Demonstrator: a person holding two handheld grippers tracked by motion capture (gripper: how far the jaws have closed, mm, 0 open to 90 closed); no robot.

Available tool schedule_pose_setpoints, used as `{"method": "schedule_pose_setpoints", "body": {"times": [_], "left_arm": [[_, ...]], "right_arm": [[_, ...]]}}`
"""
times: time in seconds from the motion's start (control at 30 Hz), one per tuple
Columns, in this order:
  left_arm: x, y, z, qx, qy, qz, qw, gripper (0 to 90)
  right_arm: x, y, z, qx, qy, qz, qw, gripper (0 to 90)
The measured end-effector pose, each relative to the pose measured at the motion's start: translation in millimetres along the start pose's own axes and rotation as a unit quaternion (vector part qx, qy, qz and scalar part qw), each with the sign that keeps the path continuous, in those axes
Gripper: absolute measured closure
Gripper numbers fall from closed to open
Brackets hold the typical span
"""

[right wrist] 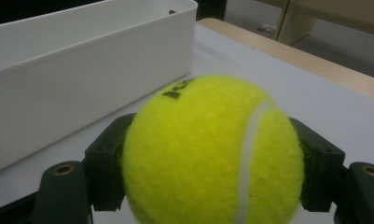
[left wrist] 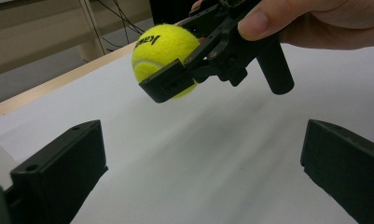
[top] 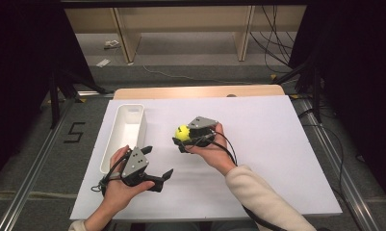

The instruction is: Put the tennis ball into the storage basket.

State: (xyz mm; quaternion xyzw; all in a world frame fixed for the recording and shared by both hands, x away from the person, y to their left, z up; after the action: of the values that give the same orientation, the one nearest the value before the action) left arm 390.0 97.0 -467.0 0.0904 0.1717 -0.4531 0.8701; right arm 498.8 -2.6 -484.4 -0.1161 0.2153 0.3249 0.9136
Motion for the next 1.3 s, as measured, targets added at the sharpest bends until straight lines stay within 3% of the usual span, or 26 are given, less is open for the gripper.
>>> {"method": "schedule_pose_setpoints", "body": {"times": [1.3], "left_arm": [[-0.4, 0.7, 0.8, 0.001, 0.000, 0.002, 1.0000, 0.0]], "right_arm": [[-9.5, 17.6, 15.6, 0.003, -0.020, 0.029, 0.9994, 27.4]]}}
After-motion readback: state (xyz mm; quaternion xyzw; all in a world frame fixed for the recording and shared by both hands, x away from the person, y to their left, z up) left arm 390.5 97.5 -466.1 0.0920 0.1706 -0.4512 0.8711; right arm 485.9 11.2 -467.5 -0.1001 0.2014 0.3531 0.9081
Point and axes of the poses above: each handheld gripper's, and its own axes: x roughly forward along the jaws, z roughly out of its top, y roughly to its left, the point moved 9 cm from there along x, roughly forward along the jaws, and after that the axes turned 10 degrees about -z, right-handed, at the moved point
